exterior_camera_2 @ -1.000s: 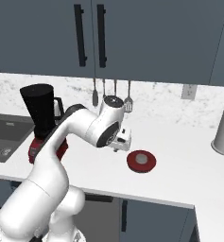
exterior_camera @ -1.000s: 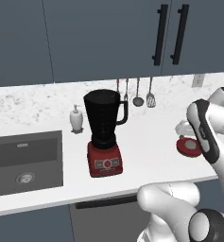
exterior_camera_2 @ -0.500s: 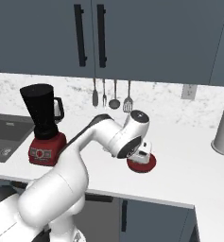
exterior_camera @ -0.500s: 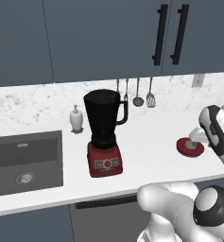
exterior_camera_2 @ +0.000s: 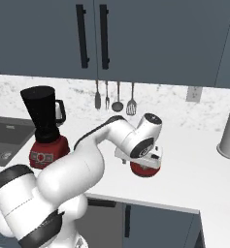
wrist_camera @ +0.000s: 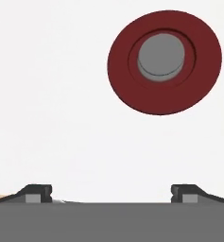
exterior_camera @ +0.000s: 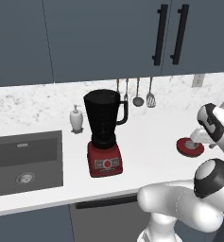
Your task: Close the lid blender by securely placing the lid on top.
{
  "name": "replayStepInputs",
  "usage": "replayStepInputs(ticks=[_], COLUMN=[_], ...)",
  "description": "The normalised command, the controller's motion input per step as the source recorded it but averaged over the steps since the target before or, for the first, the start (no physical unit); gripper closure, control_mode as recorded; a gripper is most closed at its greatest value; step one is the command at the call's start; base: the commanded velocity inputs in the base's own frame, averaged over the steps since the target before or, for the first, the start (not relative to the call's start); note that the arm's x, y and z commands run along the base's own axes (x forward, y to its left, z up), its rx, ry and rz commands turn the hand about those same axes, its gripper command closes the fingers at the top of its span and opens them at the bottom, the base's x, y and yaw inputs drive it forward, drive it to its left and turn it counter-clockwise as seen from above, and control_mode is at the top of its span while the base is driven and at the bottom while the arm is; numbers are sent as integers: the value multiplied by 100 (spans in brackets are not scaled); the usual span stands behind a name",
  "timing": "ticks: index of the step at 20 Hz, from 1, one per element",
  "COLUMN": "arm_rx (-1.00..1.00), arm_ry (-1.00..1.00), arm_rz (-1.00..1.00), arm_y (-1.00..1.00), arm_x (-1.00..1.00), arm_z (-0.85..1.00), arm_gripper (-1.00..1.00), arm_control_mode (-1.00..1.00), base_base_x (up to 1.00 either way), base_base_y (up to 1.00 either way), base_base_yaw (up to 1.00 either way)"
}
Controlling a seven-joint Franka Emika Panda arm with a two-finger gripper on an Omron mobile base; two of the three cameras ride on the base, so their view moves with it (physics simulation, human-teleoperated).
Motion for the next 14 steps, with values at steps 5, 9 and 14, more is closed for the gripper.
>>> replayStepInputs(ticks=[5,9,14], arm_rx=[0,0,-4], arm_ry=[3,6,8], arm_rz=[0,-1,0], arm_y=[-15,-1,0], arm_x=[2,2,14], arm_z=[-20,-3,-1], arm_gripper=[-100,-100,-100], arm_control_mode=[-100,-100,-100], base_base_x=[0,0,0], base_base_y=[0,0,0], base_base_yaw=[0,0,0])
